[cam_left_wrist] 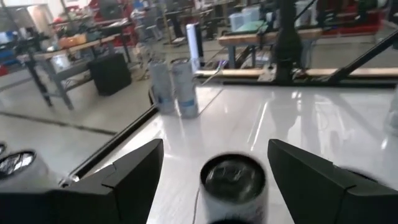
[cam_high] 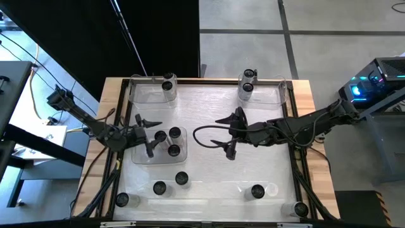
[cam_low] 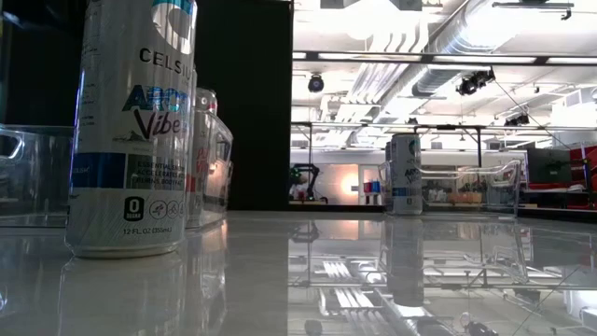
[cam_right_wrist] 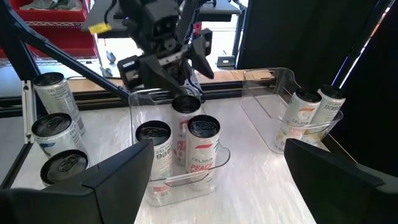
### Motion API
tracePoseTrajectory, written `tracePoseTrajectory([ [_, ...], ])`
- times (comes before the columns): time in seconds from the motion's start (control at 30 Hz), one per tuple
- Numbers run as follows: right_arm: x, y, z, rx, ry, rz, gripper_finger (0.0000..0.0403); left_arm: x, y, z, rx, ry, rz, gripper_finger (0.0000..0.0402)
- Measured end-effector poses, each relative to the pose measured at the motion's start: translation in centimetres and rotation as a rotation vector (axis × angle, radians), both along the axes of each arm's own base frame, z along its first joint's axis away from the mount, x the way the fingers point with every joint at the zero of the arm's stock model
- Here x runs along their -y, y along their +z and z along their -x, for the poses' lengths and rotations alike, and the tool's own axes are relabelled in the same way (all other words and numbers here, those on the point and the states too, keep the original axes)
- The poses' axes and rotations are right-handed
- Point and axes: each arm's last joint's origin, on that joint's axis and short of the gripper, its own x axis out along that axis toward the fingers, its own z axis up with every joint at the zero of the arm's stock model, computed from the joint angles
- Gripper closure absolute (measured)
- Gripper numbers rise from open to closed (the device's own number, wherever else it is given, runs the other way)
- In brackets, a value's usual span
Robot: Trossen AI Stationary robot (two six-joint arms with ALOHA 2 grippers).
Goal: Sort soda cans
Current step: Put the white-pink can into the bottom transparent bin
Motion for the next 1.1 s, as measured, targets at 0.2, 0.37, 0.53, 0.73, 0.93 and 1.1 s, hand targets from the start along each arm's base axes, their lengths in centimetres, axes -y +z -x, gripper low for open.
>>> tracePoseTrajectory([
  [0.2, -2.3, 2.3, 1.1, -0.007, 0.115, 0.115, 0.0045, 0.9, 1.3, 0.1, 0.011, -0.088, 0.000, 0.0119],
  [0.37, -4.8, 5.5, 3.8, -0.095, 0.192, 0.054, 0.0045, 2.2, 1.4, -0.2, -0.001, -0.129, -0.016, 0.0119],
  [0.53, -6.6, 5.6, 7.1, -0.270, 0.162, -0.135, 0.0045, 4.0, 1.7, -1.7, 0.020, -0.150, -0.077, 0.0119],
  [0.73, -11.0, 2.6, 11.3, -0.333, 0.090, -0.302, 0.0045, 5.8, 1.8, -3.8, -0.030, -0.159, -0.170, 0.0119],
  [0.93, -15.1, -3.5, 14.6, -0.246, -0.027, -0.305, 0.0045, 6.7, 1.0, -4.8, -0.069, -0.152, -0.188, 0.0119],
  [1.1, -16.6, -8.3, 15.3, -0.247, -0.081, -0.328, 0.0045, 6.8, 0.6, -5.1, -0.062, -0.098, -0.163, 0.0119],
])
